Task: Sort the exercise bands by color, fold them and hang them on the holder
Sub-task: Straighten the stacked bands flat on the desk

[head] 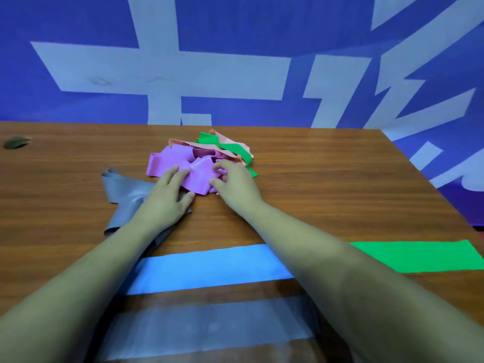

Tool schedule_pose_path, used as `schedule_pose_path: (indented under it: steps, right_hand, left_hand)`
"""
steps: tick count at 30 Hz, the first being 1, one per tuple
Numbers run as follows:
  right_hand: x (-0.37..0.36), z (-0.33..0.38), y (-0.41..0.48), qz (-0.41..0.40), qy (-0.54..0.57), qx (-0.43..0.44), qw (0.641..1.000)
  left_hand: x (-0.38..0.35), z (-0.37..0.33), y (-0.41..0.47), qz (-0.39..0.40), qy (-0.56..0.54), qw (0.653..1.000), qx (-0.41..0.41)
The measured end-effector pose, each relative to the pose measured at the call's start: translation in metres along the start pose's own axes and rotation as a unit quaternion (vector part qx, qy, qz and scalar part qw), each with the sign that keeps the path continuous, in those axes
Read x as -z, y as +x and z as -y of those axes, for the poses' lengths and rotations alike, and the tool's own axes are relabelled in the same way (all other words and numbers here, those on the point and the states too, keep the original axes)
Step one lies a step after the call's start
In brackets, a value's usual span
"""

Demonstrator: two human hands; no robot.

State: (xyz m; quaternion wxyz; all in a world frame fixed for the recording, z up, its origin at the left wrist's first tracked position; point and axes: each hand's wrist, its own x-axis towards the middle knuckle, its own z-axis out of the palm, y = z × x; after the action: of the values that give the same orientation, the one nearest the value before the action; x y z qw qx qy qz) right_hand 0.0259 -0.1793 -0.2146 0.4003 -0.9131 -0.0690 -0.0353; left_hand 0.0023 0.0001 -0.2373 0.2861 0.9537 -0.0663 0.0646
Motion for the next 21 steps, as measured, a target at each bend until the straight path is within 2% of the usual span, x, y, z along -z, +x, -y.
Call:
schedule_pose_path:
  steps: [4,7,10,12,14,17,21]
  right_hand:
    - [0.000,0.003,0.005,-0.015,-0.013,0.021,1.000]
    - [0.020,0.021,0.001,-0.045,-0.048,0.056,0.996]
    - [0.052,0.052,-0.006,-0.052,0.073,0.041,0.995]
    - [0.076,0.074,-0.009,-0.025,0.200,0.010,0.979]
    - [0.098,0.092,-0.012,-0.020,0.278,0.009,0.960]
    - [0.128,0.113,-0.024,-0.008,0.330,0.042,0.943]
    - [0.164,0.133,-0.047,-0.007,0.328,0.099,0.939]
  left_hand:
    - [0.008,0.002,0.011,-0.003,-0.026,1.000,0.003]
    - [0.023,-0.006,0.011,-0.006,-0.125,0.991,0.040]
    - [0.050,-0.026,0.008,-0.038,-0.241,0.970,0.021]
    - [0.069,-0.044,0.003,-0.040,-0.334,0.942,0.009]
    - [0.085,-0.061,-0.002,-0.031,-0.385,0.922,-0.005]
    - [0.105,-0.085,-0.009,-0.013,-0.388,0.921,-0.030]
    - [0.121,-0.120,-0.020,0.036,-0.417,0.905,-0.075]
